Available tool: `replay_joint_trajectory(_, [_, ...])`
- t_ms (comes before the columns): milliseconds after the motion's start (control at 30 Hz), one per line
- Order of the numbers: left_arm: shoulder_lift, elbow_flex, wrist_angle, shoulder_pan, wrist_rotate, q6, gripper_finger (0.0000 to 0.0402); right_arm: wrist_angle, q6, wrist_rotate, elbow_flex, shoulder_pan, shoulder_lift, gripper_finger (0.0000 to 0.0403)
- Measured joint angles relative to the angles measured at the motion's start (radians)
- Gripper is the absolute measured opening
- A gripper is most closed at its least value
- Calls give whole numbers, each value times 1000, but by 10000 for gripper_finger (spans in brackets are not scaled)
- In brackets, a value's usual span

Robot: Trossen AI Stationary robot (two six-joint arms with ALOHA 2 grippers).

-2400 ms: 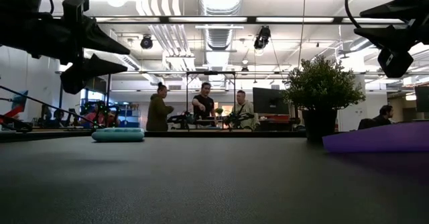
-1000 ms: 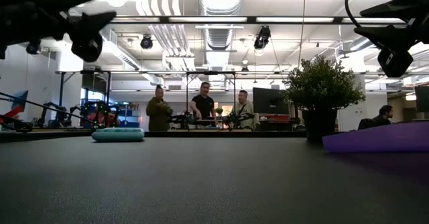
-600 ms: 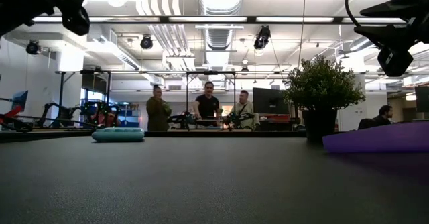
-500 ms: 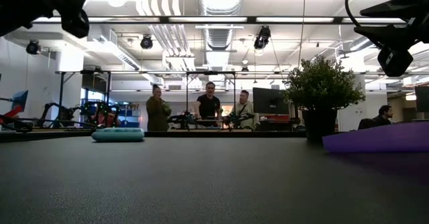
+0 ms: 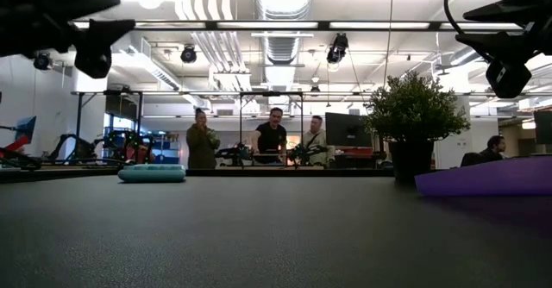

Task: Pack school essentials
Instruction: Return to Home Position

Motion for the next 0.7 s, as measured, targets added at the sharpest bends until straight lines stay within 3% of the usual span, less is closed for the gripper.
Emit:
replay_joint_trajectory(300, [31, -1, -31, 0, -107, 3, 173, 0, 0, 0, 0, 0, 0, 118])
replay_joint_trajectory(700, [46, -1, -28, 0, -121, 4, 173, 0, 0, 0, 1, 0, 0, 118])
